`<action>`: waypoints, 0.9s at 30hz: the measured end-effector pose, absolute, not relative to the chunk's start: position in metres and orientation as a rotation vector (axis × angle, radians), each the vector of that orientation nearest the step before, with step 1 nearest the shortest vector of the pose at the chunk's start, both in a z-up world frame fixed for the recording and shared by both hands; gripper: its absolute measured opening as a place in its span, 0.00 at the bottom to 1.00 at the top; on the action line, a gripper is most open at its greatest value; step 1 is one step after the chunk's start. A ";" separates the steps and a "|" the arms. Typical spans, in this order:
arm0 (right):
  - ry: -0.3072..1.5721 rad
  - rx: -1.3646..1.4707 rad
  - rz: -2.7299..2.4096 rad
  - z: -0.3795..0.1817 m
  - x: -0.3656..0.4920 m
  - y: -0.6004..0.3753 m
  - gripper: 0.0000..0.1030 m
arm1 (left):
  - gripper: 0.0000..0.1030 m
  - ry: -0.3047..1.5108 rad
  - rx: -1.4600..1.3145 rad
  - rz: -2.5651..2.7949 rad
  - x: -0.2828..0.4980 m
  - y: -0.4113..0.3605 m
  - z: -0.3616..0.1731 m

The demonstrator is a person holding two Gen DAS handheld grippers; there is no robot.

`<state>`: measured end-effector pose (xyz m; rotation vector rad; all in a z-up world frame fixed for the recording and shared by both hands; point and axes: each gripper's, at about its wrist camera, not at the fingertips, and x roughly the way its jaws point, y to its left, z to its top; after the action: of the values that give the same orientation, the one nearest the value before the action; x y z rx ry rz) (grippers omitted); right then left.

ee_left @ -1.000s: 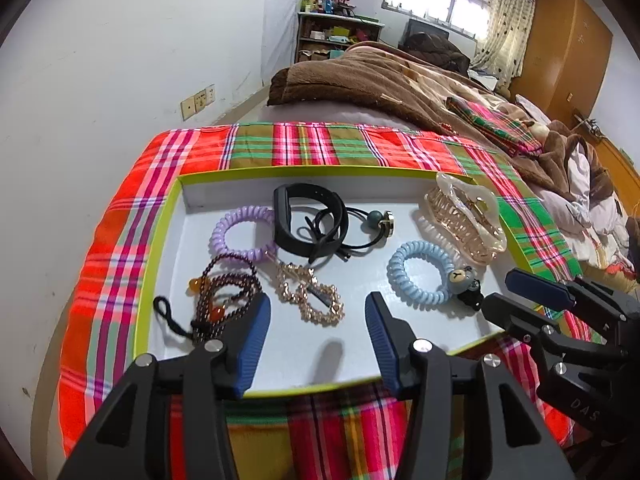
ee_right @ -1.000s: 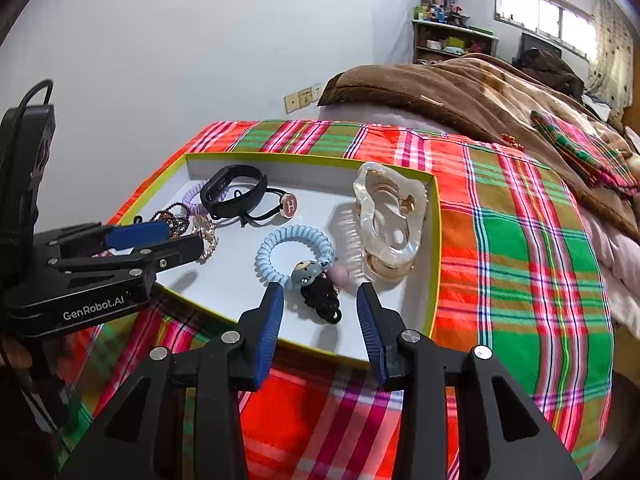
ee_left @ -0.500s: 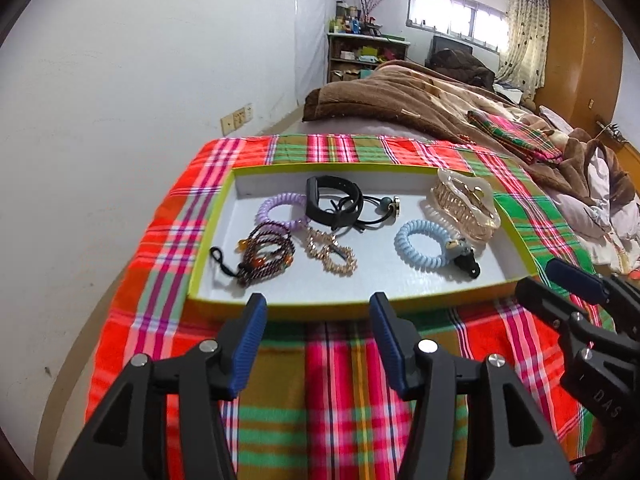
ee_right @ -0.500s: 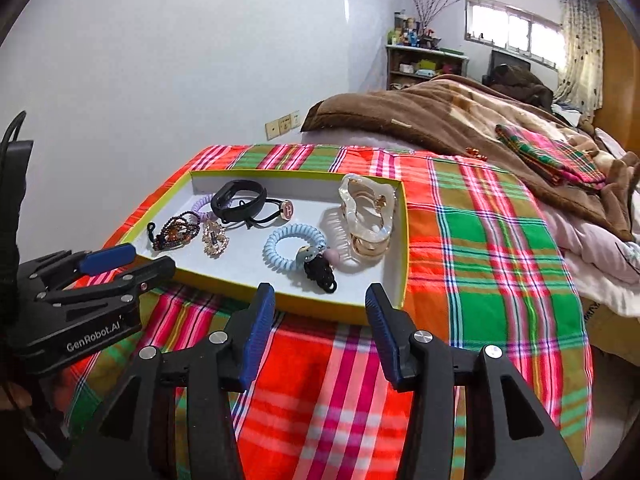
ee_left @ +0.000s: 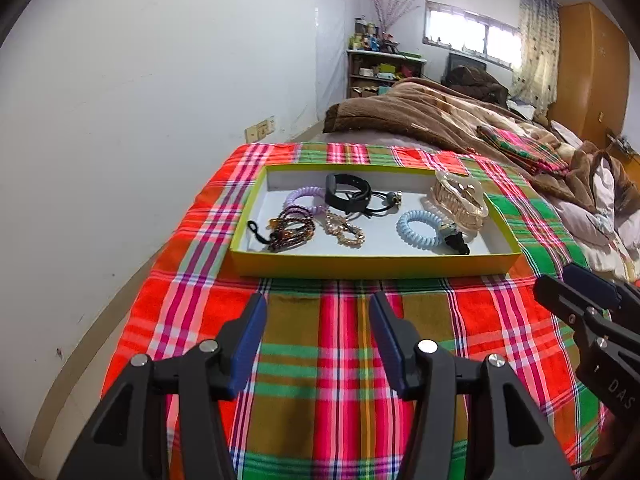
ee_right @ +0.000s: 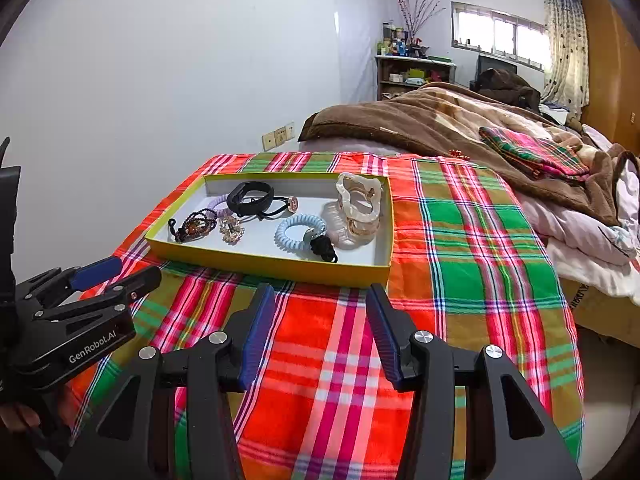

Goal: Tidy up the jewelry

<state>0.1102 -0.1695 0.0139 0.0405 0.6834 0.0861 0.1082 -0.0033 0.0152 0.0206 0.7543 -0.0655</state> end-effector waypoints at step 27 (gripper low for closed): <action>0.666 0.035 0.092 0.019 0.094 -0.158 0.47 | 0.54 0.758 0.035 -0.022 0.086 -0.002 0.013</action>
<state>0.0942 -0.1579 0.0185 0.0350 0.6664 0.0918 0.0861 -0.0017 0.0132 0.0346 0.7581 -0.0220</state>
